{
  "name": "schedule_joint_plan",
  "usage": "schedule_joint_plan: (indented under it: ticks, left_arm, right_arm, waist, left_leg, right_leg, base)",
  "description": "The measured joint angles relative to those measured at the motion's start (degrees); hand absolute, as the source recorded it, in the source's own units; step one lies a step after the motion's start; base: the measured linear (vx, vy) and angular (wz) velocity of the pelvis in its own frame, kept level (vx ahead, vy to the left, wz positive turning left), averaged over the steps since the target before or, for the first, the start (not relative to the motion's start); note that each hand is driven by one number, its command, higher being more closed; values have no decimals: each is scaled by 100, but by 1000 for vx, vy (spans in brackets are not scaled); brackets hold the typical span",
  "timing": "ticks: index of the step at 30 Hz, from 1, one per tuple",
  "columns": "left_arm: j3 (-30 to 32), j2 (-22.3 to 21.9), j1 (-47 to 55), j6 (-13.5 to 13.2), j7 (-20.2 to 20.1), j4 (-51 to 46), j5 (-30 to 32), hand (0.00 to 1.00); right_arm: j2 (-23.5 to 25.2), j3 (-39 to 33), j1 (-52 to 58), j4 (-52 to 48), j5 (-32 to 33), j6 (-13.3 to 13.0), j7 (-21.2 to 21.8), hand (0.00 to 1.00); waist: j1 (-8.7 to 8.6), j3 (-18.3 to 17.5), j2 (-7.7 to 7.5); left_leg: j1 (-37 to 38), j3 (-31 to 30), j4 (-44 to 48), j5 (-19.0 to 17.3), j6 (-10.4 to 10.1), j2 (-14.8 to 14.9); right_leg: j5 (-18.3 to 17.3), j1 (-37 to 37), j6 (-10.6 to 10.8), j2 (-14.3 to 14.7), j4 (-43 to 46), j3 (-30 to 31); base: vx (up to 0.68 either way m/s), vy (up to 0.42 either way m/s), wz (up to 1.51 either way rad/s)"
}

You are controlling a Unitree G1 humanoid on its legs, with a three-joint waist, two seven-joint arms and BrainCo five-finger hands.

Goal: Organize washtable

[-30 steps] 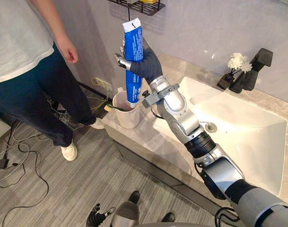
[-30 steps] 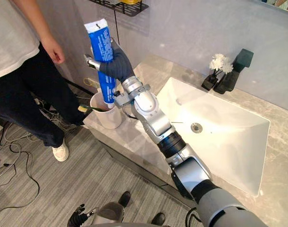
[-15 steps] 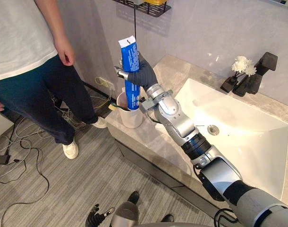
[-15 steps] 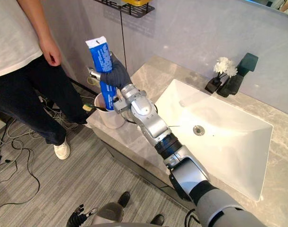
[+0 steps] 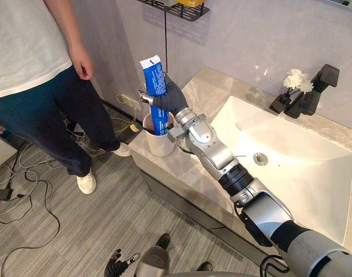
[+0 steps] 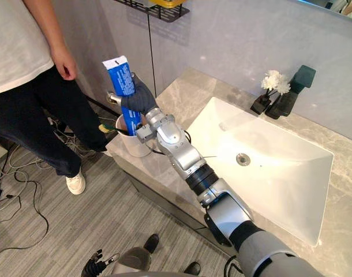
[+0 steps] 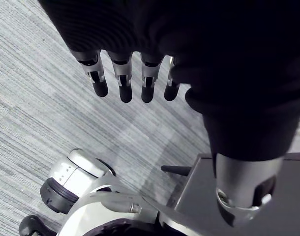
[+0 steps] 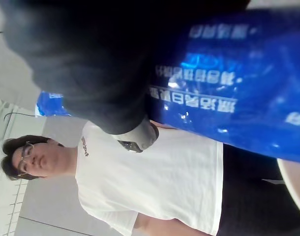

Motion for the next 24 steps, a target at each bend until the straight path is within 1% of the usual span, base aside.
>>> schedule_joint_plan:
  ticks: [1,2,6,10,17,24]
  left_arm:
    - [0,0,0,0,0,1,0,0]
    - [-1,0,0,2,0,9,0,0]
    - [-2,0,0,6,1,53,0,0]
    - [-2,0,0,5,4,56,-1,0]
    - [-2,0,0,10,8,59,-2,0]
    - [-2,-2,0,16,9,114,-8,0]
  right_arm:
    - [1,0,-2,22,0,0,1,100]
    - [5,4,-6,122,-2,4,-1,0]
    - [-2,94,-6,226,-7,24,-4,0]
    - [3,117,-6,226,-128,24,-3,0]
    - [3,117,10,225,-169,24,-2,0]
    - [-2,115,247,197,-162,22,15,0]
  waist:
    - [0,-2,1]
    - [2,-32,1]
    - [-5,-107,4]
    - [-4,-110,6]
    - [-11,-112,8]
    - [-38,-139,26]
  left_leg:
    - [0,1,0,0,0,0]
    - [-6,1,0,0,0,-1]
    - [-18,20,5,0,-1,4]
    - [-15,19,19,-1,-2,9]
    - [0,30,35,-1,-1,16]
    - [20,51,34,-1,-1,17]
  right_leg:
    - [0,0,0,0,0,0]
    - [0,-6,0,0,0,1]
    - [0,-27,-1,1,3,26]
    - [-12,-33,-19,1,38,29]
    - [-26,-39,-31,-4,92,46]
    - [-26,-33,-32,-10,103,65]
  base:
    - [0,0,0]
    - [0,0,0]
    - [0,0,-2]
    - [0,0,0]
    - [0,0,0]
    - [0,0,0]
